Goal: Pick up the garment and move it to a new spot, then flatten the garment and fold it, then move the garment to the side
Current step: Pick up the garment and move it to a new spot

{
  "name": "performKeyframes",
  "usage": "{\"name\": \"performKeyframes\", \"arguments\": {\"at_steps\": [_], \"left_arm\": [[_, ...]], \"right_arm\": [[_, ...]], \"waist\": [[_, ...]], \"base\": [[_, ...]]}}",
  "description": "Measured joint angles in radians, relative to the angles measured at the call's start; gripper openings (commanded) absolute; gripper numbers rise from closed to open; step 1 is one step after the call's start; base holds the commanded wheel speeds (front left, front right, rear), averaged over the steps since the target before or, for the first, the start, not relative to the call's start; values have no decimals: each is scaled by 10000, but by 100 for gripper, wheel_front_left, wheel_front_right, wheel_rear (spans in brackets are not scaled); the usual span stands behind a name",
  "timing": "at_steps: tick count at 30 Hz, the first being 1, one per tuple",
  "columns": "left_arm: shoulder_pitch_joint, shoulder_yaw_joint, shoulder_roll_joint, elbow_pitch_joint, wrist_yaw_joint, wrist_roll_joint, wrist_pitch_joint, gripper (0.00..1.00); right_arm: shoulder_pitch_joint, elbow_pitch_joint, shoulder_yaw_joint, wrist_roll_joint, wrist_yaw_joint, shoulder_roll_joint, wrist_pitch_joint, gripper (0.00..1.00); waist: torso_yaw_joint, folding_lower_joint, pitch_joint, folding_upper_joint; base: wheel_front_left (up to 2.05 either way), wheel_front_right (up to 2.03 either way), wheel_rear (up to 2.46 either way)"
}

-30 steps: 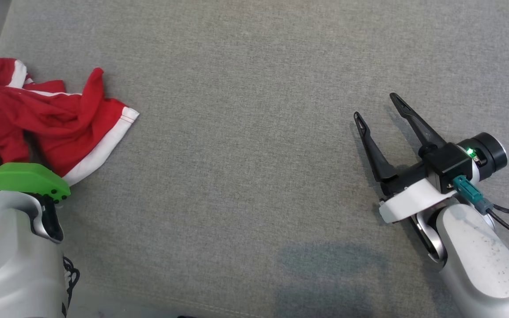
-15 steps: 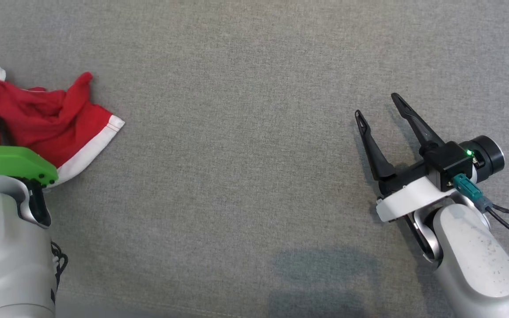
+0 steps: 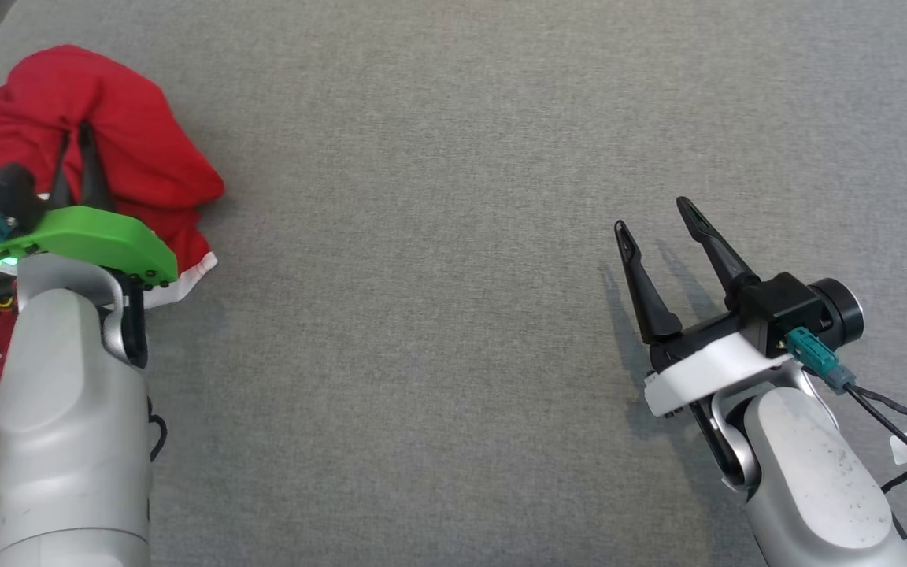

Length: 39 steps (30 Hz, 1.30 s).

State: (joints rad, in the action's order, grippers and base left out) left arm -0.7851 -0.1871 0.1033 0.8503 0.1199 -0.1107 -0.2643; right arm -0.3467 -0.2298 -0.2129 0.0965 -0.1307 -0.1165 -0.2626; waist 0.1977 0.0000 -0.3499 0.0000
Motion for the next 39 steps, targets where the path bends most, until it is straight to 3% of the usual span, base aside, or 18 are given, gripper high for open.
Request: {"name": "performKeyframes", "arguments": {"at_steps": [11, 21, 29, 34, 35, 36, 39], "left_arm": [[634, 2311, -502, -583, 79, -150, 0, 0], [1340, 6015, -539, -1413, 84, -2316, 0, 0], [1918, 8489, -558, -2368, -477, -4034, 2, 0], [2096, 8937, -556, -2656, -965, -4360, 0, 0], [2142, 8936, -560, -2694, -1078, -4332, 0, 77], [2198, 8891, -564, -2727, -1170, -4324, 0, 100], [2429, 8452, -562, -2894, -1448, -4238, 0, 100]], "right_arm": [[278, -29, 385, 105, 0, 397, 0, 100], [489, -94, 591, 217, 0, 581, 0, 100], [697, -115, 606, 249, 0, 635, 0, 100], [762, -119, 688, 238, 0, 642, 0, 100], [762, -119, 700, 238, 0, 642, 0, 100], [762, -119, 709, 238, 0, 642, 0, 100], [762, -117, 723, 219, 0, 650, 0, 100]], "waist": [[-1433, 0, 409, 0], [-2932, 0, 666, 0], [-3912, 0, 969, 0], [-4014, 0, 1168, 1], [-3991, 0, 1183, 0], [-3955, 0, 1194, 0], [-3828, 0, 1242, 0]], "base": [[0, 0, 0], [0, 0, 0], [0, 0, 0], [0, 0, 0], [0, 0, 0], [0, 0, 0], [0, 0, 0]]}}
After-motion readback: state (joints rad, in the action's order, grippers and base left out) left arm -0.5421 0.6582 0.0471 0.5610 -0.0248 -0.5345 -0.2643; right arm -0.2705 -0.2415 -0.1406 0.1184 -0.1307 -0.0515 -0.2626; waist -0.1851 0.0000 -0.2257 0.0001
